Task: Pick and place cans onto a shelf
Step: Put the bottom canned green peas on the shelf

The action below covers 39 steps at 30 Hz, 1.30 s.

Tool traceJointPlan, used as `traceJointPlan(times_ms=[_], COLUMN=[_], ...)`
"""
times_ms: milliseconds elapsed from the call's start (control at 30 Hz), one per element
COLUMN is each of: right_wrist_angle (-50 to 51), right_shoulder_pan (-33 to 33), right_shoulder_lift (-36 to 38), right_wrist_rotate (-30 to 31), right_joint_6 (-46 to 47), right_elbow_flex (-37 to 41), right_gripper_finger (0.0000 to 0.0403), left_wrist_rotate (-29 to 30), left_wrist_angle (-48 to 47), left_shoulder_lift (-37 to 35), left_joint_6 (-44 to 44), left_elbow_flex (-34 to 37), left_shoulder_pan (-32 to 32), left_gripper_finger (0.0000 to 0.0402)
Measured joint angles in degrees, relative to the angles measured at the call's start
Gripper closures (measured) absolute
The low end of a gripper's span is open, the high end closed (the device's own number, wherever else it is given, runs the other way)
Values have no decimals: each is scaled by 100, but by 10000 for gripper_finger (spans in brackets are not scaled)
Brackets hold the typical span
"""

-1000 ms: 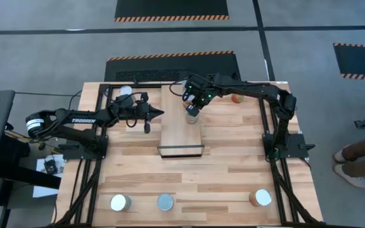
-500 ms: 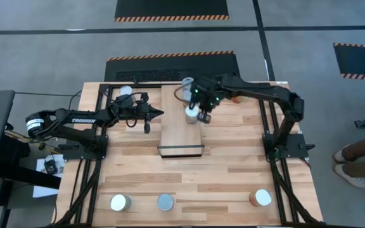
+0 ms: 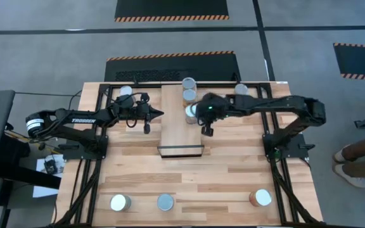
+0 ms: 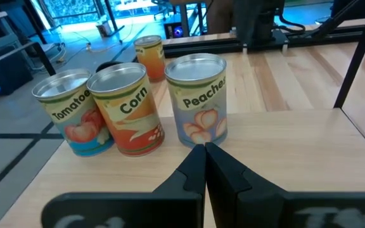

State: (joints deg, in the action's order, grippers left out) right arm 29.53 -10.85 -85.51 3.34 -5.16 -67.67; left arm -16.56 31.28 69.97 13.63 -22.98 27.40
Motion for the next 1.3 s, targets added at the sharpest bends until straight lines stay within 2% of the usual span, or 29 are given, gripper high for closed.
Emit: traceJointPlan(times_ms=[133, 233, 400, 500, 600, 700, 833, 933, 1033, 1133, 1300], right_wrist_angle=[-552, -1435, -3516, -4946, -6004, -6645, -6769, -6794, -6845, -6873, -6903], right_shoulder_pan=[59, 246, 495, 526, 439, 235, -73, -262, -379, -391, -389], right_shoulder_lift=[883, 1561, 2367, 2616, 2743, 2868, 3071, 3199, 3287, 3305, 3296], right_wrist_rotate=[120, 109, 96, 101, 98, 126, 108, -66, -546, -669, -653], right_joint_6=[-36, -178, -243, -276, -309, -352, -463, -493, -495, -428, -227], right_elbow_flex=[415, 1055, 2682, 3681, 4441, 4901, 5080, 5085, 5085, 5085, 5085], right_gripper_finger=[398, 398, 398, 395, 396, 397, 394, 393, 397, 398, 395], left_wrist_rotate=[0, -15, -182, -252, -187, 471, 1925, 2858, 3629, 4138, 4276], left_wrist_angle=[-44, -133, -219, -300, -787, -1709, -3088, -3833, -4504, -5026, -5400], left_shoulder_lift=[0, -1, -3, -127, -474, -940, -1369, -1381, -1118, -689, 288], left_joint_6=[79, 157, 244, 354, 380, 311, 171, -252, -818, -1338, -1945], left_elbow_flex=[0, 0, 0, -9, -171, -509, -1054, -1547, -2019, -2462, -3229], left_shoulder_pan=[2, 1, -58, -266, -599, -1211, -2407, -3350, -4204, -4909, -5706], left_gripper_finger=[401, 401, 401, 401, 401, 401, 401, 401, 401, 401, 401])
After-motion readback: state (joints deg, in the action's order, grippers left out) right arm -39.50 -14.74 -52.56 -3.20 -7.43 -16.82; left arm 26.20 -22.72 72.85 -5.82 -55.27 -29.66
